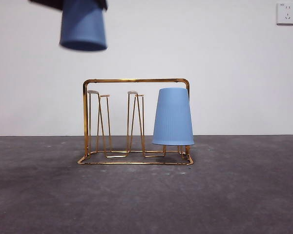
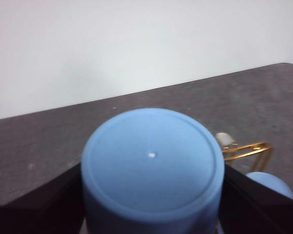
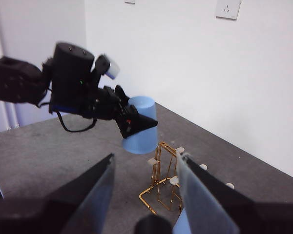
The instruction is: Pick up cup 1,put cup 1 in the cup rack,pick up cup 2,put cup 2 in the cup rack
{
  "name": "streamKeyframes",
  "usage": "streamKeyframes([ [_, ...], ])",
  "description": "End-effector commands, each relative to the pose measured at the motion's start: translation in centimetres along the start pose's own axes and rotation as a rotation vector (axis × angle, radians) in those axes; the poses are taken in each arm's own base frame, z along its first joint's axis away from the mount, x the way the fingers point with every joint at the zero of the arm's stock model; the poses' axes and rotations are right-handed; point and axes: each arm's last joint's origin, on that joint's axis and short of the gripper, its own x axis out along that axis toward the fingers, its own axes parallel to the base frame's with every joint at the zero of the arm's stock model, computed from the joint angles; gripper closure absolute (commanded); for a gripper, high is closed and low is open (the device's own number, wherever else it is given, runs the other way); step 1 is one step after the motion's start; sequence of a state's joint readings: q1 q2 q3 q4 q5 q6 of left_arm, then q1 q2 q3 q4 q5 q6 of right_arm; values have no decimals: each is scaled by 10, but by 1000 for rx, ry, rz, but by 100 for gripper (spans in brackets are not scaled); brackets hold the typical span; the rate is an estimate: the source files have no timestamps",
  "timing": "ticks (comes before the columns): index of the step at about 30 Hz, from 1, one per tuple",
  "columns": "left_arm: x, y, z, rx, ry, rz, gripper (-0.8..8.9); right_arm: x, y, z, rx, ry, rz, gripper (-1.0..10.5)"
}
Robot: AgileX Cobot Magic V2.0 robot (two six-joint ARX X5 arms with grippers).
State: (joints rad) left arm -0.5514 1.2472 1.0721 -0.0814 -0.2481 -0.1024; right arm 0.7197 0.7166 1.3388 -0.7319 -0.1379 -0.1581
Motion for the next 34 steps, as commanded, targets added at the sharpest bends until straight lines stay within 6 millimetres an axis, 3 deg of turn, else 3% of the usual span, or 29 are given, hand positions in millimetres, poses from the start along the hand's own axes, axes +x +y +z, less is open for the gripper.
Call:
streamKeyframes([
  [1,3,-1,-4,-36,-46,-19,822,1,0,-1,-11,-1,-1,730],
  [18,53,-4,-39,-18,49,4,822,1,0,-2,-8,8,1,747],
  [26,68,-2,-55,-16,110,12,822,1,0,-2,-9,14,2,760],
  [34,70,5,-86,-56,146,16,822,1,0,-4,-8,29,4,760],
])
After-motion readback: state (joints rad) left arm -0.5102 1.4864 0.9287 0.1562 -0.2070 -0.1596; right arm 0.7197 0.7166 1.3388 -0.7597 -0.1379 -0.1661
